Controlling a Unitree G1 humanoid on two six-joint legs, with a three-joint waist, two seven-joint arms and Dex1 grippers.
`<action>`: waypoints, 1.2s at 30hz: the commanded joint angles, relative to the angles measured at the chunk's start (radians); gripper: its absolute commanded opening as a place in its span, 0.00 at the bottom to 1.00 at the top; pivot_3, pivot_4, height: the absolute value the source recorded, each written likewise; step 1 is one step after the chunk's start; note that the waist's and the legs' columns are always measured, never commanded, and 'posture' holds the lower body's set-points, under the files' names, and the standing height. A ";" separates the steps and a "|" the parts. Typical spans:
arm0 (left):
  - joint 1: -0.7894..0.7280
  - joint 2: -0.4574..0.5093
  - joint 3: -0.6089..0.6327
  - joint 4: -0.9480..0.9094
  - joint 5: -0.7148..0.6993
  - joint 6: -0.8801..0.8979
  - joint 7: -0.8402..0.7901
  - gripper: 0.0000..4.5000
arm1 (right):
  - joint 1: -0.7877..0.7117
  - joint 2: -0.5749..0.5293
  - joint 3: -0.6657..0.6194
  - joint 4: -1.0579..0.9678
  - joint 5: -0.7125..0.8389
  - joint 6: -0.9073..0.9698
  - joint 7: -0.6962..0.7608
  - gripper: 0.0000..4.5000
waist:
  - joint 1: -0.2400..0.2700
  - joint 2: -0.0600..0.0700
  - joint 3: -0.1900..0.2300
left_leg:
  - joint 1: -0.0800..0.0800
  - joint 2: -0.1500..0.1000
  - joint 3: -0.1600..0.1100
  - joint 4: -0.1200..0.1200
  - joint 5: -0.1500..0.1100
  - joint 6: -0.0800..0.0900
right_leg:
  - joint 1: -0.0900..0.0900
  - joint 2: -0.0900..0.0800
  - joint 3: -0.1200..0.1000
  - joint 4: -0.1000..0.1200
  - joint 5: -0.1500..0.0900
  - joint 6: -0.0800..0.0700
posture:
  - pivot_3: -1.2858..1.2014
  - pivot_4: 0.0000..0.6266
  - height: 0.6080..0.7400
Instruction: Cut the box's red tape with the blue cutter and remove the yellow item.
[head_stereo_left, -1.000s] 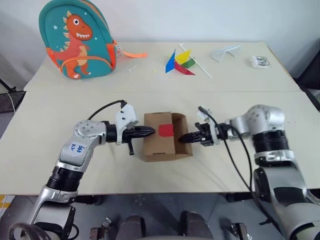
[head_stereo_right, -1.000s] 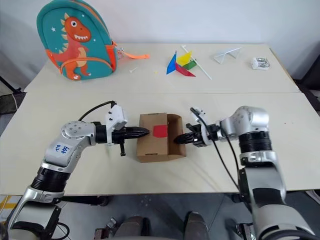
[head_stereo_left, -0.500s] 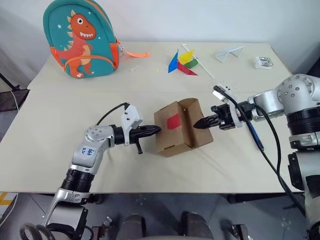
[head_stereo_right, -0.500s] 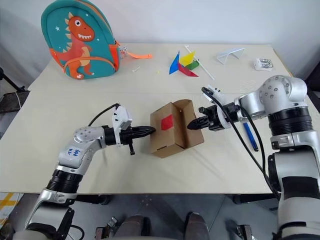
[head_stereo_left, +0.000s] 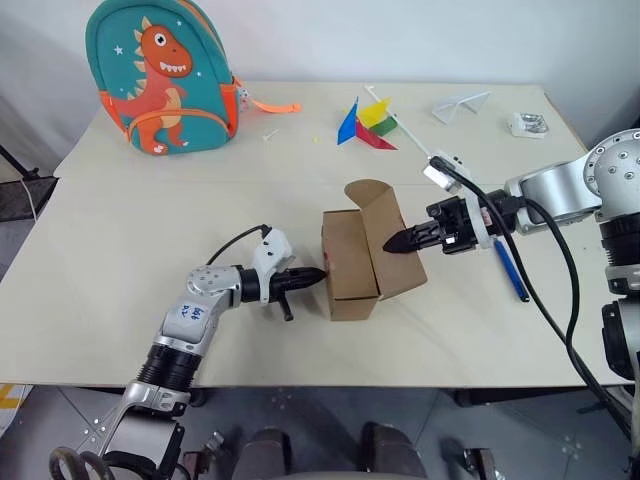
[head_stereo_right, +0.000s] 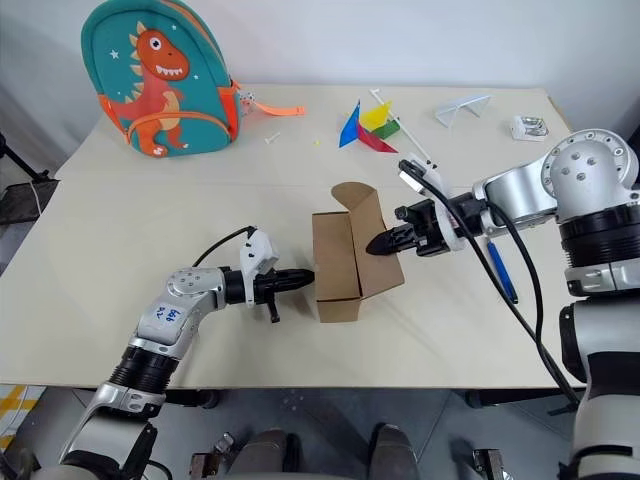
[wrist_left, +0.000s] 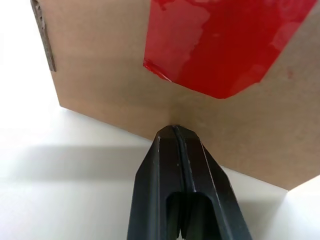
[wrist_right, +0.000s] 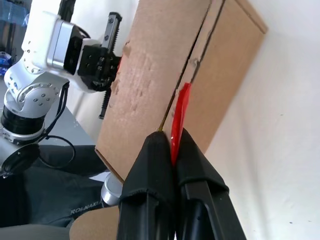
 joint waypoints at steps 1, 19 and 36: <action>-0.007 -0.006 0.010 -0.024 -0.003 -0.019 0.008 0.00 | 0.036 0.006 -0.009 -0.025 0.021 0.014 -0.049 0.01 | 0.000 0.000 0.000 | 0.000 0.000 0.000 0.000 0.000 0.000 | 0.000 0.000 0.000 0.000 0.000 0.000 | 0.52 0.24 1.00; -0.016 0.069 0.078 -0.102 -0.079 0.067 -0.044 0.00 | 0.062 0.042 -0.073 -0.007 0.062 0.014 -0.219 0.01 | -0.009 0.000 0.000 | 0.000 0.000 0.000 0.000 0.000 0.000 | 0.000 0.000 0.000 0.000 0.000 0.000 | 0.52 0.24 1.00; -0.180 0.083 0.092 -0.288 -0.271 0.385 -0.026 0.00 | 0.060 0.053 -0.080 0.001 0.059 0.014 -0.281 0.01 | -0.008 0.000 0.000 | 0.001 0.000 0.000 0.001 0.000 0.000 | 0.001 0.000 0.000 0.001 0.000 0.000 | 0.52 0.24 1.00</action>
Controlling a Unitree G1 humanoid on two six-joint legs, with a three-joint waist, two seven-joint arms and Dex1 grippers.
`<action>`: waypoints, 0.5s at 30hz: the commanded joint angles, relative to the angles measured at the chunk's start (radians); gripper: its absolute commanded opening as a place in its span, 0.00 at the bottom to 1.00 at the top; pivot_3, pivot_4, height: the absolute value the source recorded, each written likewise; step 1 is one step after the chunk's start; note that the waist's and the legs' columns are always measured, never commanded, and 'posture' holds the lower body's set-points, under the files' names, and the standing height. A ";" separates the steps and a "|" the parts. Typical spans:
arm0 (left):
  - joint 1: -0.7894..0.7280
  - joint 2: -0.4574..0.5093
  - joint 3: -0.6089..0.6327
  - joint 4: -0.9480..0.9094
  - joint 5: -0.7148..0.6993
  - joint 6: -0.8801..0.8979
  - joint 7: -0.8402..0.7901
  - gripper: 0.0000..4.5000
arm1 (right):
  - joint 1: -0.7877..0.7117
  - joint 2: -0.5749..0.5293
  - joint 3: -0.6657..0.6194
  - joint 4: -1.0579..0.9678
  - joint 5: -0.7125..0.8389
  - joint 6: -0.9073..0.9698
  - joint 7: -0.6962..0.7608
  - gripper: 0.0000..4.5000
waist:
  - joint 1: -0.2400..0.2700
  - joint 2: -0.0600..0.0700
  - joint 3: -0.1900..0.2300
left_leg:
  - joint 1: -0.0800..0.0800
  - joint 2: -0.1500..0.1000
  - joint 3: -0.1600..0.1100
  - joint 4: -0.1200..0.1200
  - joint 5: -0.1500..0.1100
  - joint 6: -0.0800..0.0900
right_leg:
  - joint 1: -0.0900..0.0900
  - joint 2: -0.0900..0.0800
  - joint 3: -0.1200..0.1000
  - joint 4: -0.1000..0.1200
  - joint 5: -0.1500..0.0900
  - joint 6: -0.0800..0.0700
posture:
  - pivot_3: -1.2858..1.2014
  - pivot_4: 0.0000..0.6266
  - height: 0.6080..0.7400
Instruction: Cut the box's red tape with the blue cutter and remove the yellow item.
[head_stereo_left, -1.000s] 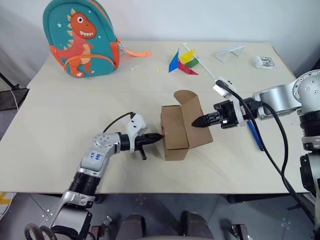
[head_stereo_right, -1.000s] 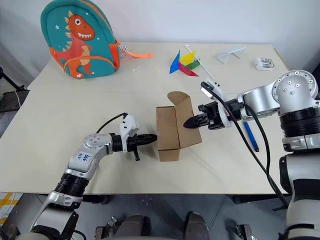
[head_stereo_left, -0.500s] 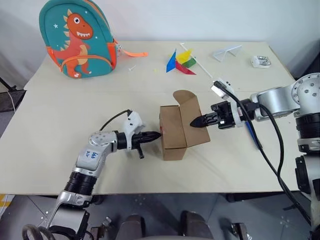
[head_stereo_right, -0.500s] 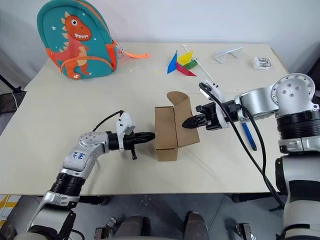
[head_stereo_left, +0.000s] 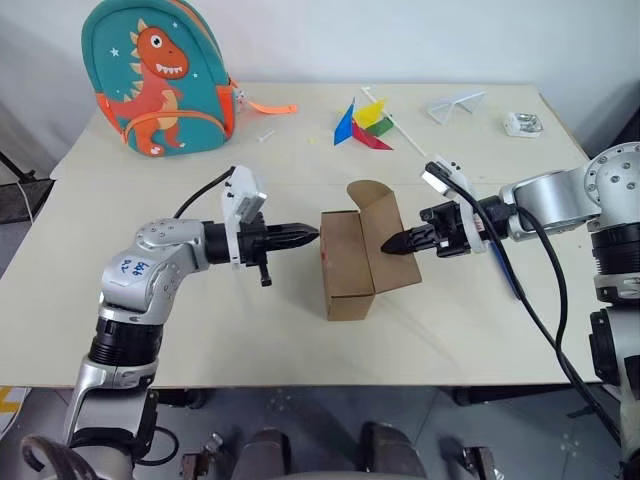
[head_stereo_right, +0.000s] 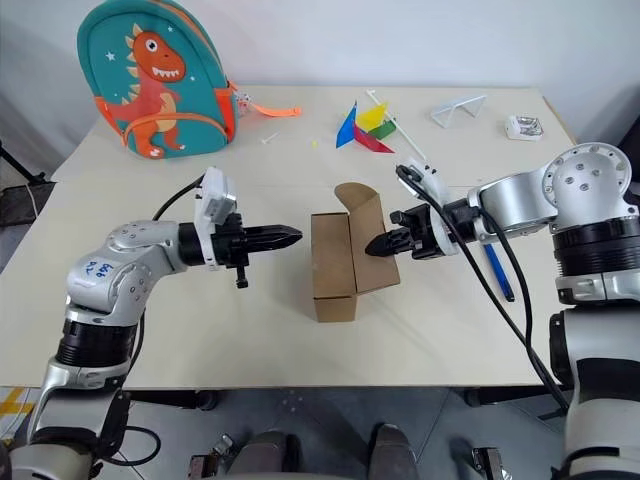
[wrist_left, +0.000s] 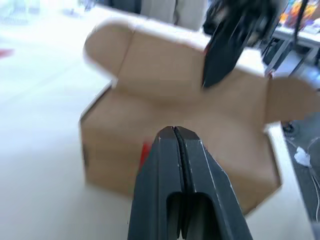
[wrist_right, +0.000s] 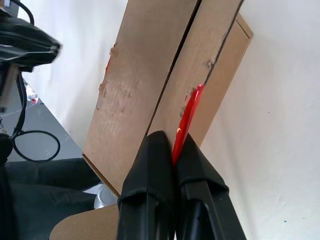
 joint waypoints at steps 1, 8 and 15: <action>-0.020 -0.042 -0.049 -0.033 0.003 0.016 0.038 0.00 | 0.011 0.005 0.015 0.002 -0.032 0.004 -0.050 0.01 | -0.001 0.000 0.000 | 0.000 0.000 0.000 0.000 0.000 0.000 | 0.000 0.000 0.000 0.000 0.000 0.000 | 0.52 0.24 1.00; 0.007 -0.053 -0.150 -0.013 0.091 -0.020 0.072 0.00 | 0.017 0.014 0.005 -0.002 -0.033 0.004 -0.061 0.01 | -0.001 0.000 0.000 | 0.000 0.000 0.001 0.000 0.000 0.000 | 0.000 0.000 0.000 0.000 0.000 0.000 | 0.52 0.24 1.00; 0.054 -0.030 -0.139 -0.011 0.087 -0.001 0.071 0.00 | 0.030 -0.007 -0.001 -0.008 -0.041 0.004 -0.055 0.01 | -0.001 0.000 0.000 | 0.001 0.000 0.001 0.000 0.000 0.000 | 0.000 0.000 0.001 0.000 0.000 0.000 | 0.52 0.24 1.00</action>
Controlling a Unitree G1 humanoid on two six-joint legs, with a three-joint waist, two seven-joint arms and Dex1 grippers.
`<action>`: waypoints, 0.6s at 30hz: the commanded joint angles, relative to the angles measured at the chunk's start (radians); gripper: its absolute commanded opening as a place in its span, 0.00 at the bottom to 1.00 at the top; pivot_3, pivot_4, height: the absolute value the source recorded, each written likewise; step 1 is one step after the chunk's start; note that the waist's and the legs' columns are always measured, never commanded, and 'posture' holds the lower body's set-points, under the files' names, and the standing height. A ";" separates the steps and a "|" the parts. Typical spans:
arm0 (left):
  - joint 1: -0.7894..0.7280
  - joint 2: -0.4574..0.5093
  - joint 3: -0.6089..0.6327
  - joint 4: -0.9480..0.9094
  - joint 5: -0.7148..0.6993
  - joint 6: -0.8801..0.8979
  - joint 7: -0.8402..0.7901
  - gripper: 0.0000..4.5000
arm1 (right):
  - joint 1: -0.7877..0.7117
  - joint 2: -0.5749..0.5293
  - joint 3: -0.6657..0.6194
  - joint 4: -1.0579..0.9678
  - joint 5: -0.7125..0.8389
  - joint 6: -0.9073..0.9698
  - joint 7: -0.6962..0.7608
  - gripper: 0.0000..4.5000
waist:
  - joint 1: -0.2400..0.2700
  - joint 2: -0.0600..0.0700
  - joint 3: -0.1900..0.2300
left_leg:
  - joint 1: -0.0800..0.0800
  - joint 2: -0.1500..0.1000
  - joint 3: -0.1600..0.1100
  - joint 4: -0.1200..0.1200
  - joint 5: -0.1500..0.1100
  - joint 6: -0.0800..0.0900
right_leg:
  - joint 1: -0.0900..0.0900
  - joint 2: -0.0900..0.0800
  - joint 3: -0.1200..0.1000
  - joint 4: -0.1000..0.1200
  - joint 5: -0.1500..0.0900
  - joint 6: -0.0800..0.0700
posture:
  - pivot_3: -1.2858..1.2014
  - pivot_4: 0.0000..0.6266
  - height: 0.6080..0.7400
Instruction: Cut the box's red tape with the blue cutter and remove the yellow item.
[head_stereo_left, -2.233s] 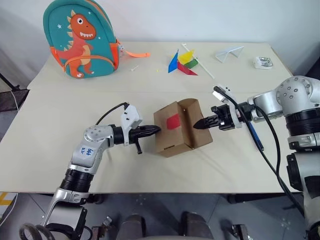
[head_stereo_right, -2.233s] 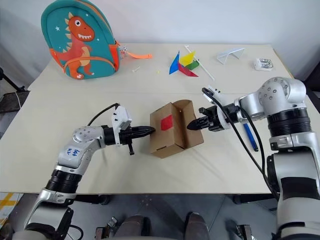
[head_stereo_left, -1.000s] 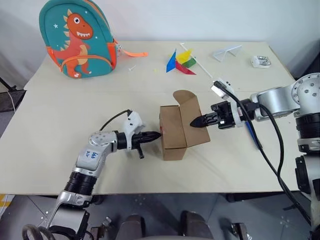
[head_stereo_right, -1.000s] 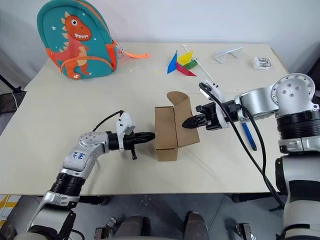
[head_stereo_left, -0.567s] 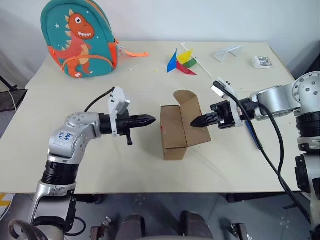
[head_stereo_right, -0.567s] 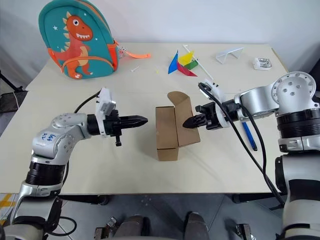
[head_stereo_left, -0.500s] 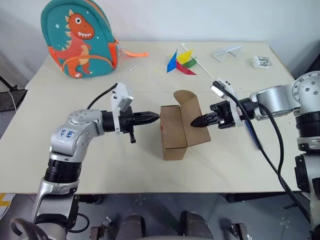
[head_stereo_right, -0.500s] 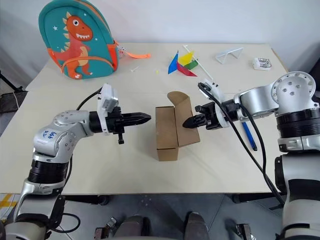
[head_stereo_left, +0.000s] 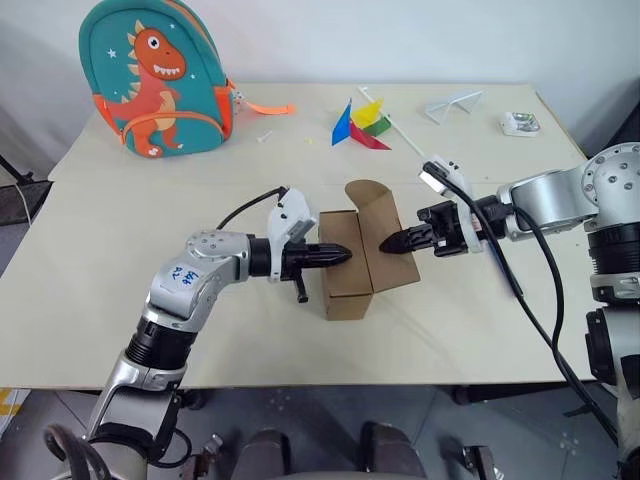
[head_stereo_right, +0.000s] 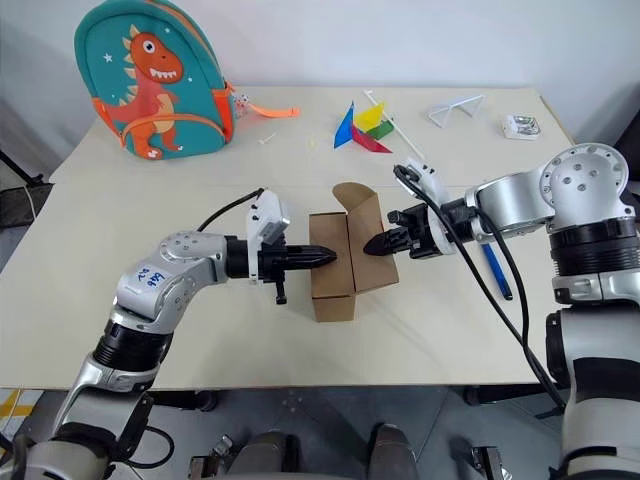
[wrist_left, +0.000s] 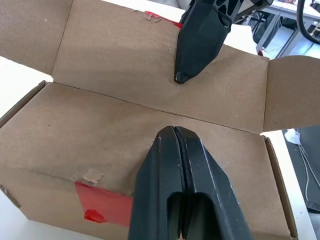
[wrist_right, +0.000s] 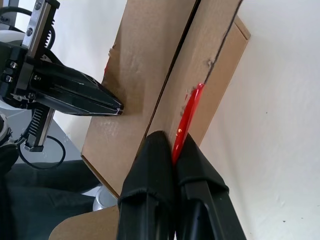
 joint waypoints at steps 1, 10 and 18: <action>0.034 0.023 0.007 0.002 0.005 0.015 0.002 0.00 | 0.027 -0.021 0.014 -0.006 -0.041 0.004 -0.033 0.01 | 0.000 0.000 0.000 | 0.000 0.000 0.000 0.000 0.000 0.000 | 0.000 0.000 0.000 0.000 0.000 0.000 | 0.52 0.24 1.00; 0.132 0.074 0.061 0.025 -0.006 0.018 0.008 0.00 | 0.059 -0.045 0.007 -0.027 -0.063 0.004 -0.004 0.01 | -0.005 0.002 -0.002 | 0.004 0.001 0.001 0.000 0.000 0.000 | 0.003 0.000 0.000 0.000 0.000 -0.001 | 0.52 0.24 1.00; 0.166 0.078 0.076 0.025 -0.007 0.015 0.016 0.00 | 0.086 -0.052 0.004 -0.071 -0.102 0.004 0.028 0.01 | -0.002 0.001 -0.003 | 0.004 0.001 0.002 -0.001 0.000 0.001 | 0.003 0.000 0.001 0.000 0.001 -0.002 | 0.52 0.24 1.00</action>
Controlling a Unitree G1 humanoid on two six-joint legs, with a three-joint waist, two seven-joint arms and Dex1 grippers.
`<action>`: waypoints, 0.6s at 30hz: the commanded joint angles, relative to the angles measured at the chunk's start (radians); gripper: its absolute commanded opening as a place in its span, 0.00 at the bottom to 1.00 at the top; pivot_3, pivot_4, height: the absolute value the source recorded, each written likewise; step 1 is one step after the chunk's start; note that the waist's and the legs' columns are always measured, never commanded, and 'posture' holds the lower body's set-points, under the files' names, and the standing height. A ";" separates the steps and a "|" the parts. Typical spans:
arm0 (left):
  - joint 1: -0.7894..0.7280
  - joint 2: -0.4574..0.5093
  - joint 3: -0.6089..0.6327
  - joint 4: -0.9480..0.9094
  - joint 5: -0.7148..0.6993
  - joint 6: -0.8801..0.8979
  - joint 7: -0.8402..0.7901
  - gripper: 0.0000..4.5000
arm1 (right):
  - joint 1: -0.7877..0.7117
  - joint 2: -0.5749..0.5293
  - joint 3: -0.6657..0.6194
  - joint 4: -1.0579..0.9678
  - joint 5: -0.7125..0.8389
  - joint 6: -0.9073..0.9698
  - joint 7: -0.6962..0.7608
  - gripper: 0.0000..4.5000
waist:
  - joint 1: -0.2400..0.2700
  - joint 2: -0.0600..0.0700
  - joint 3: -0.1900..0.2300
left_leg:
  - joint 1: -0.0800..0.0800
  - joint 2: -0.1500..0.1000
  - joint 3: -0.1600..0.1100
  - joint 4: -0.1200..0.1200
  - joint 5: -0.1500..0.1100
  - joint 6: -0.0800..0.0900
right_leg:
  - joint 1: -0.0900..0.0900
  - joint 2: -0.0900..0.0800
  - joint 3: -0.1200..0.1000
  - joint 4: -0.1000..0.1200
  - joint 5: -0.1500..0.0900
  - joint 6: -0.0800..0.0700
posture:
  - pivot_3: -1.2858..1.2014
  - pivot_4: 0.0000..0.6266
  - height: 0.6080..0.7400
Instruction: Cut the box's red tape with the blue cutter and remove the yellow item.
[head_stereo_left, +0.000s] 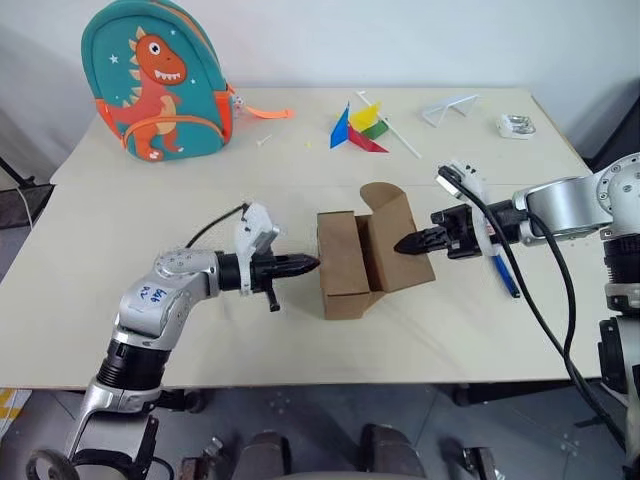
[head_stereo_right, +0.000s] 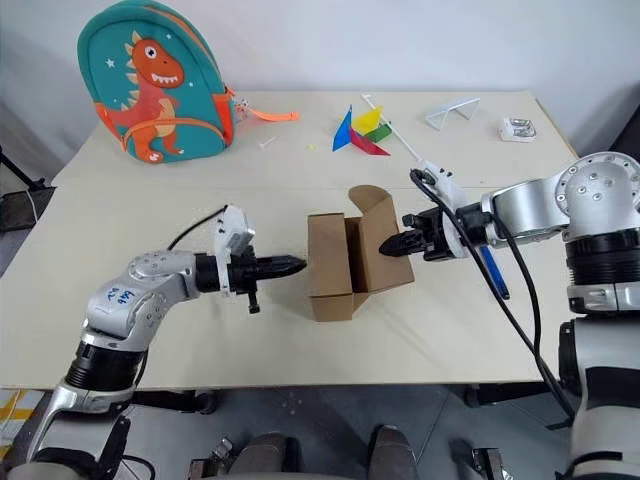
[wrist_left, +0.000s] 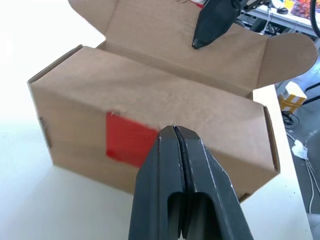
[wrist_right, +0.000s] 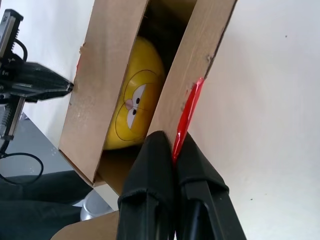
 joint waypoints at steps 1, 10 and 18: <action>0.003 0.001 -0.006 0.000 0.011 -0.005 0.008 0.00 | 0.033 0.001 0.026 -0.028 -0.044 0.017 -0.001 0.01 | 0.000 -0.001 0.001 | -0.002 0.000 0.000 0.000 0.000 0.000 | -0.002 0.000 0.000 0.000 0.000 0.000 | 0.52 0.24 1.00; -0.106 0.074 0.041 -0.040 -0.073 0.055 -0.086 0.00 | 0.038 0.029 0.012 -0.052 -0.063 0.017 0.003 0.01 | -0.003 -0.002 0.001 | -0.003 0.000 0.000 0.000 0.000 0.000 | -0.003 0.000 0.000 0.000 0.000 0.000 | 0.52 0.24 1.00; -0.228 0.081 0.070 -0.061 -0.165 0.118 -0.127 0.00 | 0.039 0.042 0.003 -0.052 -0.083 0.017 0.003 0.01 | 0.003 -0.002 0.001 | -0.003 0.000 0.001 0.000 0.000 0.000 | -0.003 0.000 0.000 0.000 0.000 0.000 | 0.52 0.24 1.00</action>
